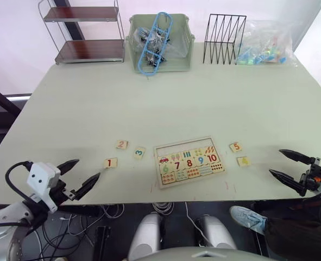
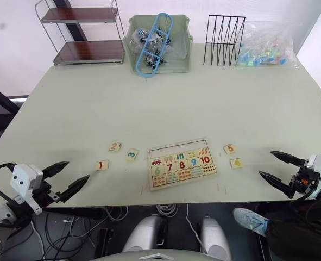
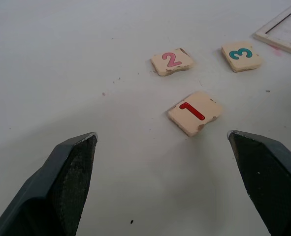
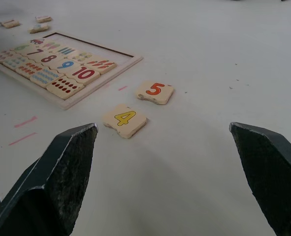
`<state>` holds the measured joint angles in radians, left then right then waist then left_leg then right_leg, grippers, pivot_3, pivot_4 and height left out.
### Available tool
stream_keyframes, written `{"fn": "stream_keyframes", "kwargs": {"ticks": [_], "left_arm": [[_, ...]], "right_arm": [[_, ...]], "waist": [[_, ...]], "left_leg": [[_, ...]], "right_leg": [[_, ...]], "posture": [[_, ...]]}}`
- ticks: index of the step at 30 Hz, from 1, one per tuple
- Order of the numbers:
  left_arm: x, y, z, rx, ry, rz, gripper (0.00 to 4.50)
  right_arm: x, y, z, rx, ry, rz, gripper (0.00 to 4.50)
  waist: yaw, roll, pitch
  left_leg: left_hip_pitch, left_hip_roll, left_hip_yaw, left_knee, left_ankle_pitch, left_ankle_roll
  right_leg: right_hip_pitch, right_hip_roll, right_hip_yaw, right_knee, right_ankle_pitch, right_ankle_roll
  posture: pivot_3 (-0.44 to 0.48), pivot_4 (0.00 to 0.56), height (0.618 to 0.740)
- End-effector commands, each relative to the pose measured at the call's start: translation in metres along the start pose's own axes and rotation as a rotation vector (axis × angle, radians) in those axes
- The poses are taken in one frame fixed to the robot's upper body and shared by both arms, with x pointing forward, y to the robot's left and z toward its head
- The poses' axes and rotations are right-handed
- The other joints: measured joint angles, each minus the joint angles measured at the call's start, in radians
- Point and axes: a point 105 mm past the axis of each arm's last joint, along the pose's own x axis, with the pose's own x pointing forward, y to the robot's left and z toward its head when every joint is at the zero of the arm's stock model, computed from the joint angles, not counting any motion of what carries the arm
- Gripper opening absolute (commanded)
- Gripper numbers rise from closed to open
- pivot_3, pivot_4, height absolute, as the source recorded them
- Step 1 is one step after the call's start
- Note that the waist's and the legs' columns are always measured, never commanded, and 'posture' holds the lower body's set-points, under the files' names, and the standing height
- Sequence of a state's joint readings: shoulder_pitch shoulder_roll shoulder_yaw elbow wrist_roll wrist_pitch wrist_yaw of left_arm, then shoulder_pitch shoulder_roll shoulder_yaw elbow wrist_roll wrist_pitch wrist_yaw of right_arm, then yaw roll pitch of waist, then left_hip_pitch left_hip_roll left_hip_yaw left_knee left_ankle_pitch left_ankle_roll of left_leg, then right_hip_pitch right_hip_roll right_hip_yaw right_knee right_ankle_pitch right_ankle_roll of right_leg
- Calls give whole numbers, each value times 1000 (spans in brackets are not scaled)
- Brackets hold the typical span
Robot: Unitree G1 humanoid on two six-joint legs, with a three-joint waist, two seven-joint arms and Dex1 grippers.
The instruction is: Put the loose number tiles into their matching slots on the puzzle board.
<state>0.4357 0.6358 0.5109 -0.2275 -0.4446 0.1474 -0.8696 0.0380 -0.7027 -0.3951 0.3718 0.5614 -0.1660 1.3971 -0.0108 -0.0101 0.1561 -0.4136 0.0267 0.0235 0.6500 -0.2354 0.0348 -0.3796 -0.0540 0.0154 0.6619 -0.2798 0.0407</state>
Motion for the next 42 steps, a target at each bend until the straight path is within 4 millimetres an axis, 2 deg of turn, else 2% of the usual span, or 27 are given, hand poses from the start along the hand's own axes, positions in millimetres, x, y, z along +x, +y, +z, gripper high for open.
{"fn": "stream_keyframes", "kwargs": {"ticks": [1, 4, 12, 18, 27, 34, 42], "left_arm": [[-2, 3, 6, 24, -20, 3, 4490], [-4, 4, 4, 15, -26, 0, 4490], [-4, 0, 3, 16, -33, -11, 4490], [-3, -1, 10, 30, -67, -45, 4490], [7, -2, 24, 117, -59, -223, 4490], [18, 1, 25, 211, -14, -394, 4490], [31, 13, 24, 342, 63, -588, 4490]], "right_arm": [[-6, -4, 11, -58, -25, -11, 4500], [-2, 2, 15, -68, -51, 11, 4500], [0, 4, 20, -77, -58, 17, 4500], [8, 7, 30, -90, -76, 68, 4500], [24, 18, 48, -99, -125, 172, 4500], [26, 29, 50, -102, -127, 293, 4500], [28, 34, 51, -110, -142, 336, 4500]], "waist": [[0, 0, 0], [0, 0, 0], [0, 0, 0], [0, 0, 0], [0, 1, 0], [0, 1, 1], [0, 2, 1]], "left_leg": [[0, 0, 0, 0, 0, 0], [0, 0, 0, 0, -1, -1], [0, 0, 0, -1, -1, -2], [0, 0, 0, -1, -1, -2], [-1, 0, 0, -1, -1, -2], [-1, 0, 0, -2, -1, -2], [-1, 0, 1, -3, -1, -1]], "right_leg": [[0, 0, 0, 0, 0, 0], [0, 0, 0, 0, 0, 0], [0, -1, 0, 0, 0, 0], [-1, -1, 0, 0, 0, 0], [-1, -1, 0, -1, 0, 0], [-2, -1, -1, -1, 0, 0], [-3, -4, -4, -1, 0, 0]], "posture": [[0, 150, 740], [0, 150, 740], [0, 150, 740], [0, 150, 740], [0, 150, 740], [0, 150, 740], [0, 150, 740]]}}
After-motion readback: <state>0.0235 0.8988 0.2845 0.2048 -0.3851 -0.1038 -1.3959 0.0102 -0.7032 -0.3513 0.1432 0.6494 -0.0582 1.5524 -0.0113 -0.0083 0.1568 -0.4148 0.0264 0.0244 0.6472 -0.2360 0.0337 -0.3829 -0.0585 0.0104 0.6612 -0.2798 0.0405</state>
